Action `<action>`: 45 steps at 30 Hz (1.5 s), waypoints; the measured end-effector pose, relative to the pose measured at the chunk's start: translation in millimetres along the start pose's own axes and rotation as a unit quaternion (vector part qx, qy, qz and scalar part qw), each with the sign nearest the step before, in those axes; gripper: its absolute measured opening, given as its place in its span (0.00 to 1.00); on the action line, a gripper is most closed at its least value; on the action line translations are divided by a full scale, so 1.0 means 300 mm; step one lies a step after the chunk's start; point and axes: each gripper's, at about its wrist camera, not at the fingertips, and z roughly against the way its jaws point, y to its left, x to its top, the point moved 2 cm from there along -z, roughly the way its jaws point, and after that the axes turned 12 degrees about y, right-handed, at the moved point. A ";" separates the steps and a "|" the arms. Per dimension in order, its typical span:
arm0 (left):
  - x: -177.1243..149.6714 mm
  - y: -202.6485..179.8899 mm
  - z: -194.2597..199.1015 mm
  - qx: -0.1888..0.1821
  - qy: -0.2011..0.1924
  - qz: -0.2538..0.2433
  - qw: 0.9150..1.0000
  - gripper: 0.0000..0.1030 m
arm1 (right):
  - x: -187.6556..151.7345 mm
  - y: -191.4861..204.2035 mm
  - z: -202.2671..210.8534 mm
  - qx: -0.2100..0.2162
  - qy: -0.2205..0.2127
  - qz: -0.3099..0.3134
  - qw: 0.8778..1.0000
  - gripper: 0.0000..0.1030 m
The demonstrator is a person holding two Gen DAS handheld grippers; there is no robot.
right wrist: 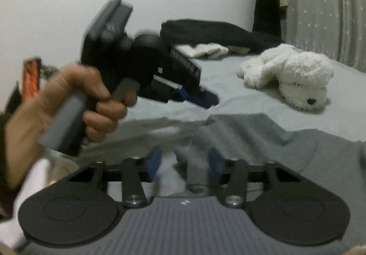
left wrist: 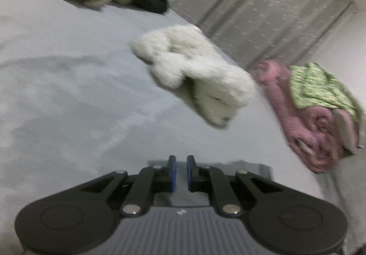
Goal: Fold clothes
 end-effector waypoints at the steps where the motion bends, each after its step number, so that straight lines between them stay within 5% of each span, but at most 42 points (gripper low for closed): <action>1: -0.003 -0.006 -0.004 -0.015 0.004 -0.005 1.000 0.07 | -0.004 0.004 -0.023 -0.006 0.009 0.001 1.000 0.10; 3: -0.010 -0.018 -0.022 -0.023 0.014 -0.018 0.999 0.07 | -0.007 0.005 -0.044 -0.011 0.021 -0.001 1.000 0.07; 7: -0.028 -0.012 -0.093 0.068 0.035 -0.031 0.997 0.02 | -0.008 -0.047 -0.010 0.056 0.020 -0.043 0.997 0.07; 10: -0.032 -0.024 -0.112 0.092 0.027 -0.043 0.994 0.02 | -0.021 -0.075 -0.040 0.073 0.039 -0.068 0.994 0.09; 15: -0.014 -0.024 -0.078 0.091 0.000 -0.042 0.995 0.03 | -0.007 -0.052 -0.035 0.069 0.037 -0.052 0.996 0.19; 17: -0.008 -0.038 -0.054 0.091 -0.027 -0.054 0.994 0.04 | -0.006 -0.058 -0.024 0.086 0.029 -0.060 0.994 0.40; 26: -0.014 -0.079 -0.030 0.046 0.003 -0.090 0.995 0.04 | 0.024 -0.162 0.097 0.007 -0.031 -0.103 0.994 0.44; 30: -0.037 -0.106 -0.035 0.015 0.049 -0.132 0.990 0.04 | 0.043 -0.243 0.065 -0.053 -0.013 -0.139 0.989 0.39; 34: -0.087 -0.115 -0.111 0.038 0.138 -0.183 0.973 0.04 | 0.042 -0.265 0.010 -0.073 0.021 -0.123 0.990 0.35; 45: -0.118 -0.108 -0.090 0.032 0.159 -0.209 0.964 0.04 | 0.153 -0.302 -0.215 -0.076 0.059 -0.083 0.992 0.31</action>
